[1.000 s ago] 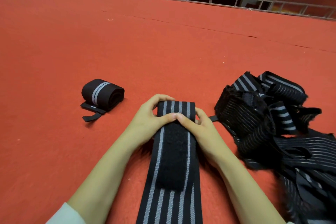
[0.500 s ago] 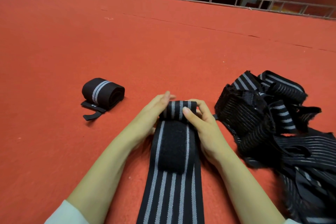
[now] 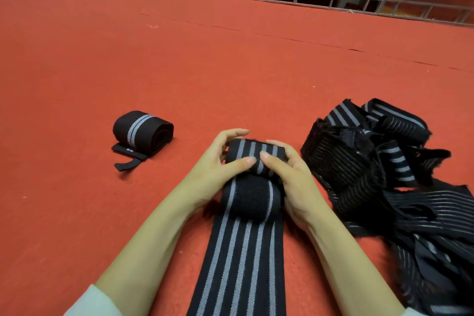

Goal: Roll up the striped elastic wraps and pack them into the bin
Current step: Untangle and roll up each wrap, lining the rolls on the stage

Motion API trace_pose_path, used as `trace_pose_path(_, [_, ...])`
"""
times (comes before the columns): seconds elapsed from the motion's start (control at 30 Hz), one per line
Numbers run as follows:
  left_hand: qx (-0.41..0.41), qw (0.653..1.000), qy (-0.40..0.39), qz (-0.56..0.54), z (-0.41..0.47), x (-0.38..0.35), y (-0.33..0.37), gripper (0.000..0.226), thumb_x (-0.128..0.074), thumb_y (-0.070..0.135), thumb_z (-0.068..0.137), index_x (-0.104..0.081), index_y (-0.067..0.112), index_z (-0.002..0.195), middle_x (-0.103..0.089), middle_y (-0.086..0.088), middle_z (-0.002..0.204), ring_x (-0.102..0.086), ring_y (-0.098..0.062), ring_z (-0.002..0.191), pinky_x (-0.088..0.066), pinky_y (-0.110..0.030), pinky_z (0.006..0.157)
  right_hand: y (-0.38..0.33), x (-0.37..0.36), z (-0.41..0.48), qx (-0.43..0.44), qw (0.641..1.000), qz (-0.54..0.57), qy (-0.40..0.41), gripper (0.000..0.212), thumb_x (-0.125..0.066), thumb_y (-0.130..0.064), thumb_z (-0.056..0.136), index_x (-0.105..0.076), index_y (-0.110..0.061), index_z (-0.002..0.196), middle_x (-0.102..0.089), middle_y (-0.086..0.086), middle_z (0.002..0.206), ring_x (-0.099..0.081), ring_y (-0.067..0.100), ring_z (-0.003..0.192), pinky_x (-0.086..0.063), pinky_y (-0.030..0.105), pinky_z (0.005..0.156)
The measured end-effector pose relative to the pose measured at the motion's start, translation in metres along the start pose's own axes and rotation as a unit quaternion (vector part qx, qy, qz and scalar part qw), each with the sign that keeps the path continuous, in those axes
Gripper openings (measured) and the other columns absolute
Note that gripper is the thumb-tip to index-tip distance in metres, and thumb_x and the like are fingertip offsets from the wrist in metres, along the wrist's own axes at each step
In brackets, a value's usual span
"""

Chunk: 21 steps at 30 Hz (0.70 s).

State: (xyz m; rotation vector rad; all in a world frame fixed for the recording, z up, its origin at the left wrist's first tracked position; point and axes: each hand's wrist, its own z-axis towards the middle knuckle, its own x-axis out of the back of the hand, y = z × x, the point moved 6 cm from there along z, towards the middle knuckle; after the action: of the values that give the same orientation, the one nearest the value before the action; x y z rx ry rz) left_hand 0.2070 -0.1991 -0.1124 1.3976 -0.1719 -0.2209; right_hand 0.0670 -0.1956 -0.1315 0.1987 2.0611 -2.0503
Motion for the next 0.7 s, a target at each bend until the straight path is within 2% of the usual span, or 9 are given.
trace_pose_path(0.1, [0.044,0.998,-0.002,-0.035,0.001,-0.008,-0.002,0.037,-0.054,0.014,0.095,-0.048,0.030,0.127,-0.063,-0.001,0.112,-0.064,-0.005,0.095,-0.050,-0.019,0.084,-0.003,-0.001,-0.001,0.016,0.999,-0.025,-0.019,0.028,-0.056,-0.006,0.091,-0.055,-0.018,0.117,-0.070,0.006,0.103,-0.068,0.015,0.090,-0.055,0.027,0.079])
trace_pose_path(0.17, [0.059,0.998,0.000,-0.021,0.000,-0.017,-0.005,0.035,-0.045,0.019,0.099,-0.040,0.035,0.130,-0.061,0.009,0.110,-0.065,0.002,0.091,-0.050,-0.017,0.083,-0.005,0.000,-0.002,0.020,0.999,-0.037,-0.017,0.029,-0.050,-0.003,0.093,-0.054,-0.021,0.115,-0.068,0.000,0.096,-0.067,0.005,0.080,-0.053,0.018,0.070])
trace_pose_path(0.23, [0.078,0.997,-0.017,0.004,-0.002,-0.022,-0.012,0.037,-0.044,0.029,0.100,-0.030,0.039,0.132,-0.057,0.014,0.115,-0.062,-0.001,0.102,-0.048,-0.023,0.093,-0.007,0.000,-0.003,0.022,0.998,-0.050,-0.019,0.032,-0.048,-0.002,0.093,-0.054,-0.022,0.117,-0.065,-0.002,0.095,-0.066,0.001,0.075,-0.052,0.016,0.066])
trace_pose_path(0.3, [0.098,0.995,-0.025,0.014,-0.004,-0.017,-0.015,0.037,-0.047,0.035,0.098,-0.031,0.038,0.131,-0.059,0.008,0.121,-0.061,-0.008,0.111,-0.046,-0.030,0.101,-0.008,-0.004,-0.004,0.024,0.997,-0.066,-0.023,0.035,-0.049,-0.003,0.093,-0.053,-0.023,0.121,-0.065,-0.001,0.097,-0.065,0.002,0.077,-0.052,0.017,0.068])
trace_pose_path(0.4, [0.095,0.995,-0.036,-0.009,-0.002,-0.007,-0.015,0.041,-0.060,0.035,0.091,-0.044,0.026,0.128,-0.063,-0.007,0.123,-0.063,-0.018,0.111,-0.050,-0.040,0.098,-0.006,-0.003,-0.002,0.024,0.997,-0.066,-0.020,0.039,-0.053,-0.007,0.093,-0.050,-0.027,0.128,-0.066,0.000,0.103,-0.067,0.007,0.088,-0.053,0.021,0.077])
trace_pose_path(0.47, [0.059,0.998,-0.029,-0.013,-0.002,-0.004,-0.009,0.042,-0.066,0.031,0.084,-0.050,0.022,0.122,-0.063,-0.009,0.121,-0.065,-0.015,0.105,-0.054,-0.036,0.090,-0.003,-0.001,0.000,0.018,0.998,-0.058,-0.019,0.048,-0.060,-0.015,0.091,-0.045,-0.030,0.133,-0.066,-0.004,0.108,-0.067,0.004,0.093,-0.053,0.020,0.080])
trace_pose_path(0.53, [0.011,1.000,-0.010,0.010,0.000,-0.001,-0.004,0.040,-0.070,0.027,0.083,-0.051,0.022,0.117,-0.061,-0.006,0.116,-0.064,-0.009,0.101,-0.054,-0.029,0.086,0.002,-0.003,0.000,0.001,0.998,-0.053,-0.039,0.068,-0.075,-0.024,0.080,-0.039,-0.026,0.138,-0.066,-0.004,0.115,-0.066,0.005,0.101,-0.053,0.021,0.084])
trace_pose_path(0.57, [-0.006,1.000,-0.001,0.018,0.000,0.001,-0.003,0.039,-0.070,0.023,0.084,-0.051,0.020,0.117,-0.060,-0.006,0.115,-0.062,-0.009,0.101,-0.054,-0.029,0.087,0.005,-0.005,-0.001,-0.007,0.997,-0.058,-0.058,0.076,-0.079,-0.023,0.075,-0.038,-0.020,0.138,-0.066,0.000,0.119,-0.066,0.010,0.106,-0.053,0.024,0.087])
trace_pose_path(0.7, [-0.034,0.999,0.015,0.029,0.000,0.003,0.001,0.034,-0.062,0.008,0.091,-0.048,0.015,0.121,-0.057,-0.011,0.119,-0.062,-0.019,0.098,-0.054,-0.035,0.085,0.009,-0.005,-0.001,-0.003,0.993,-0.092,-0.076,0.071,-0.079,0.000,0.071,-0.044,-0.010,0.131,-0.067,0.008,0.119,-0.065,0.020,0.110,-0.054,0.030,0.091])
